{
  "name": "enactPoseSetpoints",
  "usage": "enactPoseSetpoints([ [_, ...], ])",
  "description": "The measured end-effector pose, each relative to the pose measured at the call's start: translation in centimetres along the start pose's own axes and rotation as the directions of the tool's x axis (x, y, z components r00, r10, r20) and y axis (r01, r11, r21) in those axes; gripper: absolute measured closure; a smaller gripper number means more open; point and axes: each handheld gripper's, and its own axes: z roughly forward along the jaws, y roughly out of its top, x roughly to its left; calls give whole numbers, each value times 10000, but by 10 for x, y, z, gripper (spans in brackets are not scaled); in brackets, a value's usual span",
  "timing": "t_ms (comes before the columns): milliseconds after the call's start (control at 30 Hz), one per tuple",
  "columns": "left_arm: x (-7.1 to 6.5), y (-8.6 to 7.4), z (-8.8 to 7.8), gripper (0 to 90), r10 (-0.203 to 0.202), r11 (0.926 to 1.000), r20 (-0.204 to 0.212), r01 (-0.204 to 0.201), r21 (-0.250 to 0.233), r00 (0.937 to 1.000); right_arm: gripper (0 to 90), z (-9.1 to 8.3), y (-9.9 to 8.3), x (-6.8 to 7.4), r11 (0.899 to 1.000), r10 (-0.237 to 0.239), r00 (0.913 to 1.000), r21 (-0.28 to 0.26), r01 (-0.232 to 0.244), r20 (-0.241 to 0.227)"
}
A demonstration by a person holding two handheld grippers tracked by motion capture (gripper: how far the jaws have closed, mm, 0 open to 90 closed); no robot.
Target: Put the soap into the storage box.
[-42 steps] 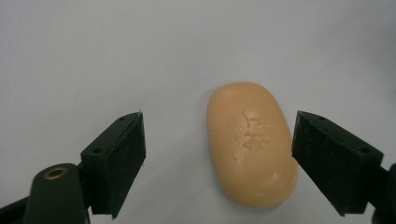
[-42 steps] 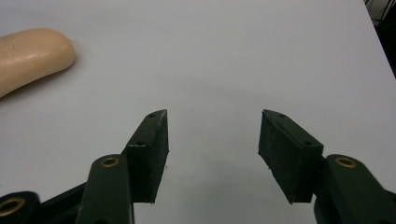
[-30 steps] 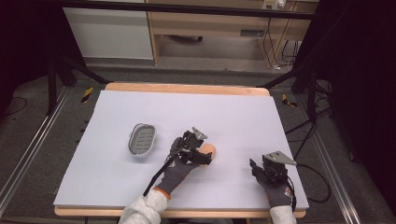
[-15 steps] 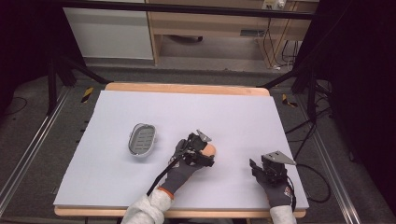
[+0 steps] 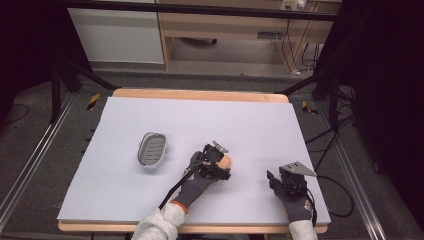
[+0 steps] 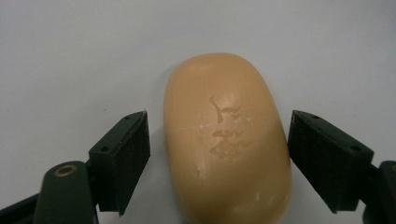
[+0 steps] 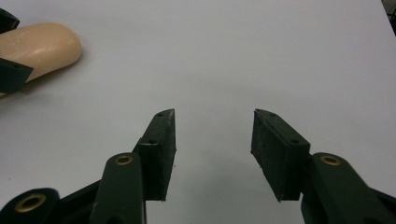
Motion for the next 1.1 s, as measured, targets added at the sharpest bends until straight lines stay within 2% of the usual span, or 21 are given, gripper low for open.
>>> enactPoseSetpoints([
  [133, -1, 0, 3, 253, -26, 10000, 81, 25, 75, 10000, 502, 0, 0, 0, 10000, 19, 10000, 25, -19, -40],
  [233, -2, 1, 6, 280, 13, 9998, -8, -12, 200, 10000, 504, 0, 0, 0, 10000, -38, 10000, 25, 38, -60],
  [433, -2, 3, 7, 289, -44, 9991, 21, 43, 418, 10000, 505, 1, 0, 0, 10000, 3, 10000, 64, -2, -69],
  [900, -1, 5, 7, 309, -124, 9984, 16, 123, 557, 9999, 506, 1, 0, 1, 9999, -6, 9999, 123, 7, -137],
  [1100, 0, 5, 1, 312, -192, 9990, 97, 188, 403, 9998, 507, 1, 0, 0, 9999, 17, 9999, 117, -15, -168],
])
